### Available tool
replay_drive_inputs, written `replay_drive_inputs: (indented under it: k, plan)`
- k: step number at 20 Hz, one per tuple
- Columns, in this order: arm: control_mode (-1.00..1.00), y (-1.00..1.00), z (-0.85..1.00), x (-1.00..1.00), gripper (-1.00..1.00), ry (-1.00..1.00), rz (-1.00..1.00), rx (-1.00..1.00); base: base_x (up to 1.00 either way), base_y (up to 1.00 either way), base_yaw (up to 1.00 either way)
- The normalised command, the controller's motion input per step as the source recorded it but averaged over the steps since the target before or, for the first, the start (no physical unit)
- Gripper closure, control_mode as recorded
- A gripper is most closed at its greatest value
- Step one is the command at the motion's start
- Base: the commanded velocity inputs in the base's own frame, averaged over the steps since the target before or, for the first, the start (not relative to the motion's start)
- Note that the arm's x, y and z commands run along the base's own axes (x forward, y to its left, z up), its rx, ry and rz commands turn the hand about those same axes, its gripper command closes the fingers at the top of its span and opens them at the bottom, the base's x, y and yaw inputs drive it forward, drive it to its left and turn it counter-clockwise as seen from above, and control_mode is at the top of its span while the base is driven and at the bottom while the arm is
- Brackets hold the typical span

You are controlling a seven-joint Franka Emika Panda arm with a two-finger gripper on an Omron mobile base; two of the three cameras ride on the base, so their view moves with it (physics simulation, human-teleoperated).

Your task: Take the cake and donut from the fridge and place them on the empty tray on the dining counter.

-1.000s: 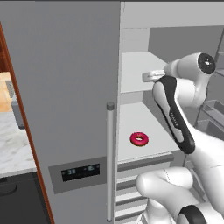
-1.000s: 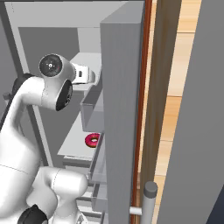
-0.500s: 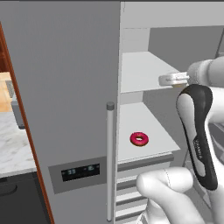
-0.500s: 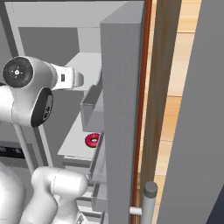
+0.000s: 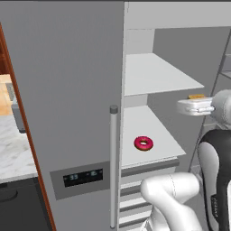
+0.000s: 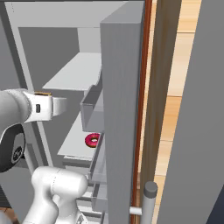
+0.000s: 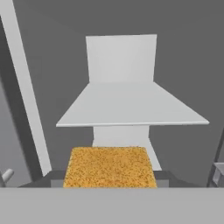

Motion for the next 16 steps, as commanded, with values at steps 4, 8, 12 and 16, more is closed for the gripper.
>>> replay_drive_inputs:
  k: [4, 8, 12, 16]
  plan:
    - [-1.0, 0.1, -0.19, -0.49, 1.0, -0.05, 0.0, 0.0, 0.0, 0.0, 0.0]
    - [1.0, 0.06, -0.15, 0.0, 1.0, 0.0, -0.01, 0.0, -0.74, 0.31, 0.0]
    - [1.0, 0.0, 0.0, 0.0, 1.0, 0.0, 0.0, 0.0, -1.0, 0.76, 0.0]
    - [1.0, 0.0, 0.0, 0.0, 1.0, 0.0, 0.0, 0.0, -1.0, 1.0, -0.01]
